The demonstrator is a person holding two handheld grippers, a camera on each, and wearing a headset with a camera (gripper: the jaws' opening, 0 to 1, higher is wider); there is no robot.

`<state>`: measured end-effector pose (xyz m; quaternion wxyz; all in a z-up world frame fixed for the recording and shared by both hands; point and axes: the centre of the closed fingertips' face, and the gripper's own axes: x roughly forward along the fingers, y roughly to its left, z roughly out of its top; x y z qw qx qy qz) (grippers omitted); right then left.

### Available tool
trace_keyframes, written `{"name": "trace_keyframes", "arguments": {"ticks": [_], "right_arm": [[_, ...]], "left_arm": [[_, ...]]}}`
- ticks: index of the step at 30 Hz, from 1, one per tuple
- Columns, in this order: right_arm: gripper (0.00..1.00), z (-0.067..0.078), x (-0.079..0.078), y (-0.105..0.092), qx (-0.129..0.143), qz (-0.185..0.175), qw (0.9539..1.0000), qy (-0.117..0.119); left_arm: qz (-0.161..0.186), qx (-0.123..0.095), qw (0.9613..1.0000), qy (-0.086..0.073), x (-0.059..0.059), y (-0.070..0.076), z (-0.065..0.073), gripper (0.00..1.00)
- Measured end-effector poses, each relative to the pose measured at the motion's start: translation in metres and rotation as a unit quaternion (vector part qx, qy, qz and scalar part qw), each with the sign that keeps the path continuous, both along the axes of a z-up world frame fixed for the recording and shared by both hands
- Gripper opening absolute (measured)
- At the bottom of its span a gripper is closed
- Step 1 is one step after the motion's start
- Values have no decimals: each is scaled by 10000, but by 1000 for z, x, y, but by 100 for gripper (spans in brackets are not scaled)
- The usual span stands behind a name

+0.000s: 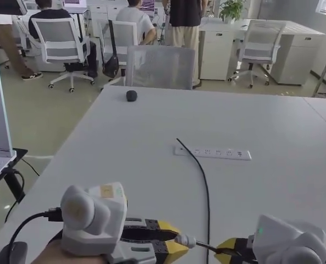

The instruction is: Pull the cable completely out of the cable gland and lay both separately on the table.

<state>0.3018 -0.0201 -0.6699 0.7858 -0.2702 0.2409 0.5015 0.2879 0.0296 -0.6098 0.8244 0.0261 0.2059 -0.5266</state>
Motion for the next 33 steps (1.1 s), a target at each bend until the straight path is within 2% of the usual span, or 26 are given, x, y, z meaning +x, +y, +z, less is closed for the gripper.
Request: {"name": "trace_keyframes", "arguments": {"ticks": [10,15,18,24,33], "right_arm": [[0,-2,1,4,55,-84,9999,91],[0,-7,2,0,-16,-136,9998,144],[0,-12,3,-6,-77,-215,9996,191],[0,-10,6,-9,108,-505,9980,377],[0,-9,5,-3,98,-474,9979,418]], "left_arm": [[36,-15,10000,-4,0,3,1,15],[49,-30,10000,-8,0,6,1,15],[95,-134,9999,12,1,8,4,15],[83,-139,9999,23,-1,9,3,15],[89,-116,9999,13,-4,11,0,15]]}}
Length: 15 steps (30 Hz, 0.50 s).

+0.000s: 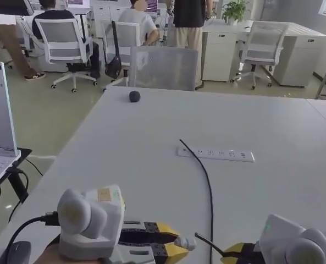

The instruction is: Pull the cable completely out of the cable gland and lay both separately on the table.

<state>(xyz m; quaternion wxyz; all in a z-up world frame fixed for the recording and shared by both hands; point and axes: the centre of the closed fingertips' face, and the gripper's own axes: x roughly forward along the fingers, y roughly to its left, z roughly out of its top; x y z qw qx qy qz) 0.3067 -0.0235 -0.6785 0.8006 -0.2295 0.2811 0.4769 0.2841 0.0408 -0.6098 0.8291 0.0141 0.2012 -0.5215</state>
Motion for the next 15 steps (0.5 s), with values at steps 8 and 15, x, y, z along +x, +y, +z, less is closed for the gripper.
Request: {"name": "trace_keyframes", "arguments": {"ticks": [8,15], "right_arm": [[0,13,16,15,100,-13,9999,-13],[0,20,34,39,130,105,9999,1]], "left_arm": [[46,171,9998,-54,-3,15,-17,15],[101,258,9996,-46,-8,32,-42,15]]}}
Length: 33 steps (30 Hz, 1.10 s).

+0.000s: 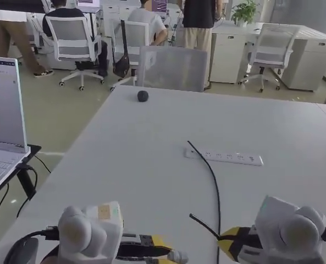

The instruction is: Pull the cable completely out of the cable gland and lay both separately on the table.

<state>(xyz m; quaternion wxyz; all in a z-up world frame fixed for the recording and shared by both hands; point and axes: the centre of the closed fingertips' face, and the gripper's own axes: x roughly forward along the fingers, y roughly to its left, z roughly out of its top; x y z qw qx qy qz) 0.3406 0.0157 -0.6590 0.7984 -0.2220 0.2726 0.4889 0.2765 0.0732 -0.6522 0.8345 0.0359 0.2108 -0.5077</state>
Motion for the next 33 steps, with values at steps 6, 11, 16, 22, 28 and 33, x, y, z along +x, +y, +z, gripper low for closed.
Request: {"name": "trace_keyframes", "arguments": {"ticks": [6,11,16,22,28,33], "right_arm": [[0,-2,12,19,-22,62,10000,38],[0,-8,22,34,-52,129,9998,142],[0,-15,32,47,-96,161,9995,236],[0,-24,50,68,-192,296,9987,356],[0,-45,63,86,-363,327,9975,513],[0,-65,68,100,-550,362,9954,690]], "left_arm": [[63,143,9999,67,-4,13,-24,15],[175,211,9994,232,-2,28,-49,15],[168,276,9986,417,-7,41,-74,15],[193,347,9980,485,-7,52,-92,15],[205,414,9976,509,-1,59,-111,15],[198,508,9970,557,1,61,-126,15]]}}
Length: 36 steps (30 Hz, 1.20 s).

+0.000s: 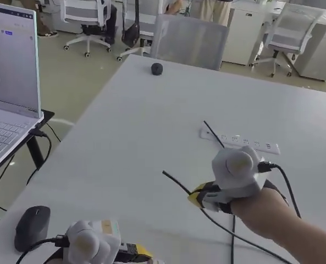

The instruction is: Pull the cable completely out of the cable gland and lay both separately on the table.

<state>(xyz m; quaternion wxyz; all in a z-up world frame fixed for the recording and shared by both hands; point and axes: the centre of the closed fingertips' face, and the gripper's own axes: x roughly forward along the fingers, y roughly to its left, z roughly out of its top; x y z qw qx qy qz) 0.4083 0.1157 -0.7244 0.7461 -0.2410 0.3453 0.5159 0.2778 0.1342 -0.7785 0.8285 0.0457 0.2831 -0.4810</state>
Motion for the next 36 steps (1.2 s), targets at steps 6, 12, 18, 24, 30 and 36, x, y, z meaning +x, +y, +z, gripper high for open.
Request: {"name": "trace_keyframes", "arguments": {"ticks": [6,12,18,24,30,36], "right_arm": [[0,-10,15,22,-70,-45,9999,79],[0,-37,29,36,-416,111,9990,125],[0,-56,24,42,-587,146,9978,286],[0,-67,19,47,-774,290,9963,230],[0,-72,19,48,-831,275,9960,180],[0,-78,13,50,-932,327,9950,154]], "left_arm": [[19,-14,10000,34,3,5,-8,15],[-17,53,10000,37,4,8,-17,15],[25,18,10000,50,8,10,-22,15],[6,43,10000,64,6,13,-28,15],[-25,53,10000,78,4,14,-30,16],[-30,73,10000,47,4,15,-34,16]]}}
